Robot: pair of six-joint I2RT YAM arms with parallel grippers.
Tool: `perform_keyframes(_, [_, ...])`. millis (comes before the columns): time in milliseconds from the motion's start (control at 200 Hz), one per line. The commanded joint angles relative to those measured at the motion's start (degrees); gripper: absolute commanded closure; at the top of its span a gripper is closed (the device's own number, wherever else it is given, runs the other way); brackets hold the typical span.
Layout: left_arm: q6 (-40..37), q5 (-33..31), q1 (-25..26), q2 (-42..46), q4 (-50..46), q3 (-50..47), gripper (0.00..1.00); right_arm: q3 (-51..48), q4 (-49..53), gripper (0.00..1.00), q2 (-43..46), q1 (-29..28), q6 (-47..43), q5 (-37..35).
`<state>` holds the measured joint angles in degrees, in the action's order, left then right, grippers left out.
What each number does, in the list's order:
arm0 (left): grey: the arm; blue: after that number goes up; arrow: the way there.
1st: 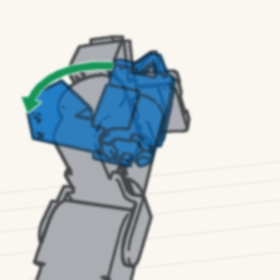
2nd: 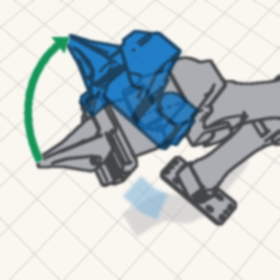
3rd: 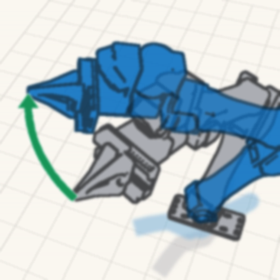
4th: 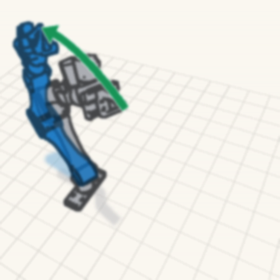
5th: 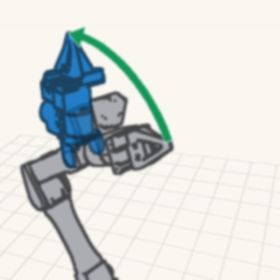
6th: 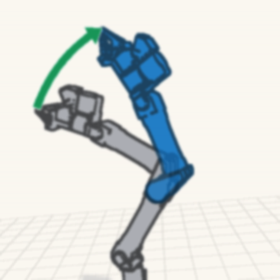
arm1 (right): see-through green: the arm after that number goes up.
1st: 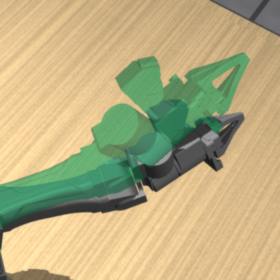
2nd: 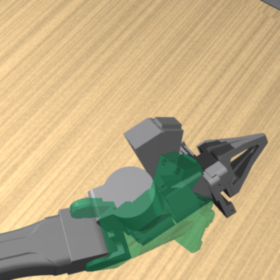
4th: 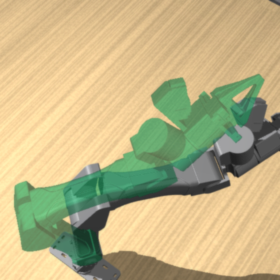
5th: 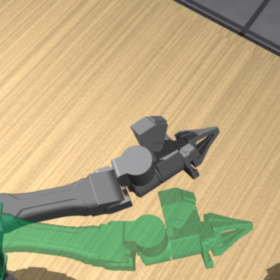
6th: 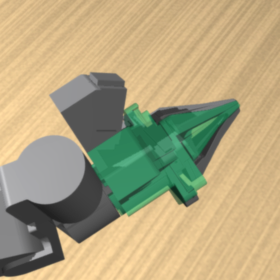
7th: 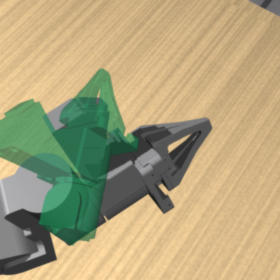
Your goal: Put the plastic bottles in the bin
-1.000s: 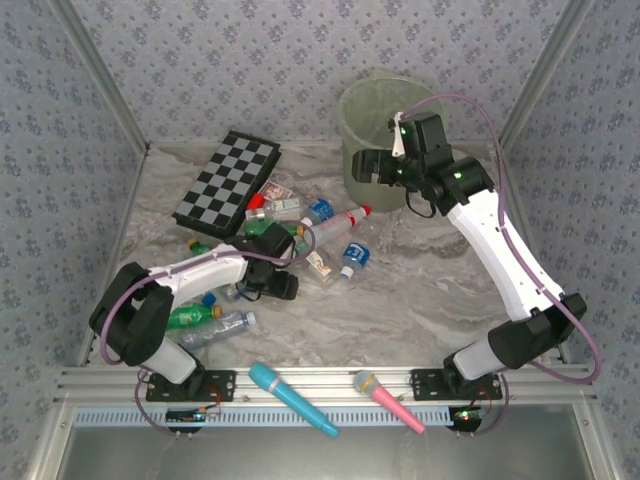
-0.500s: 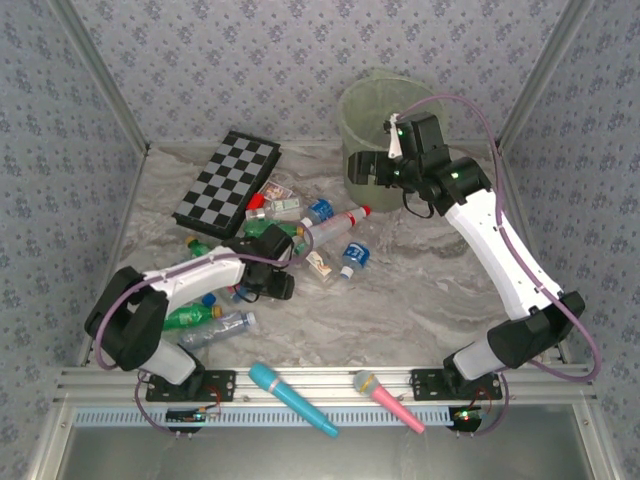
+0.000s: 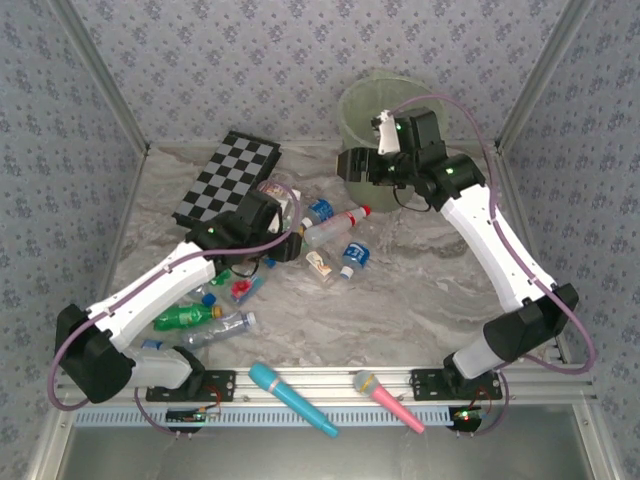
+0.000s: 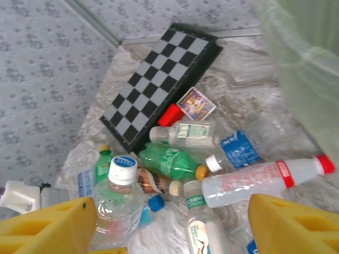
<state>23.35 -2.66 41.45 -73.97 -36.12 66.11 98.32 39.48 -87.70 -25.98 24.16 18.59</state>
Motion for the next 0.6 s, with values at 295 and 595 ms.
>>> perform_keyframes(295, [-5.0,0.8,3.2,0.5,3.7,8.8,0.44,3.9,-4.8,0.41,-7.5,-3.4,6.5,13.6])
perform_keyframes(595, [-5.3,2.5,3.9,0.5,3.8,8.7,0.45,4.1,-9.2,0.41,-10.0,-4.1,9.9,17.5])
